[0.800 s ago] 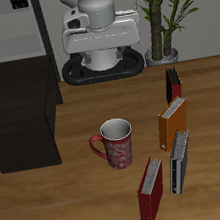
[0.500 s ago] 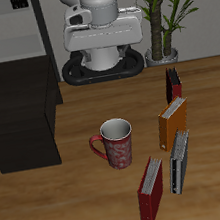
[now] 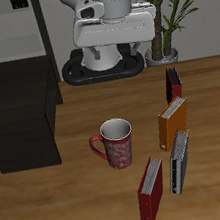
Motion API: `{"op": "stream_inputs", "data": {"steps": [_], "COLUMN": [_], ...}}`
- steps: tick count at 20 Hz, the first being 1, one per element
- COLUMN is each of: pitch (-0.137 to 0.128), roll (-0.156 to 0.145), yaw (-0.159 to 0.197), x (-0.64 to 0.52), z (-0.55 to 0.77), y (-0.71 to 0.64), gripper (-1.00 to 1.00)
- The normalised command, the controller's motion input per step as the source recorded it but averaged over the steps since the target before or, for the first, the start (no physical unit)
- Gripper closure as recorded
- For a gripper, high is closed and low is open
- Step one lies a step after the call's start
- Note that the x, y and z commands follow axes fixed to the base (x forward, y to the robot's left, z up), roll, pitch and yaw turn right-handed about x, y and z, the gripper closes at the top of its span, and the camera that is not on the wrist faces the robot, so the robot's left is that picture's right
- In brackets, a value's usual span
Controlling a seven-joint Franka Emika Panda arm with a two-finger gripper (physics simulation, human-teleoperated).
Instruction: Place the striped book in the top region of the shelf
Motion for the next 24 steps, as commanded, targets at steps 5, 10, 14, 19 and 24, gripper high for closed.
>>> {"op": "stream_inputs", "data": {"steps": [5, 10, 14, 19, 24], "pitch": [-0.031, -0.010, -0.014, -0.016, -0.009], "roll": [0.000, 0.016, 0.021, -0.013, 0.018], "yaw": [0.000, 0.008, -0.017, 0.002, -0.014], "x": [0.18, 0.18, 0.18, 0.22, 0.24], "z": [0.10, 0.00, 0.02, 0.01, -0.10], "y": [0.36, 0.36, 0.24, 0.19, 0.22], "gripper": [-1.00, -1.00, -1.00, -1.00, -1.00]}}
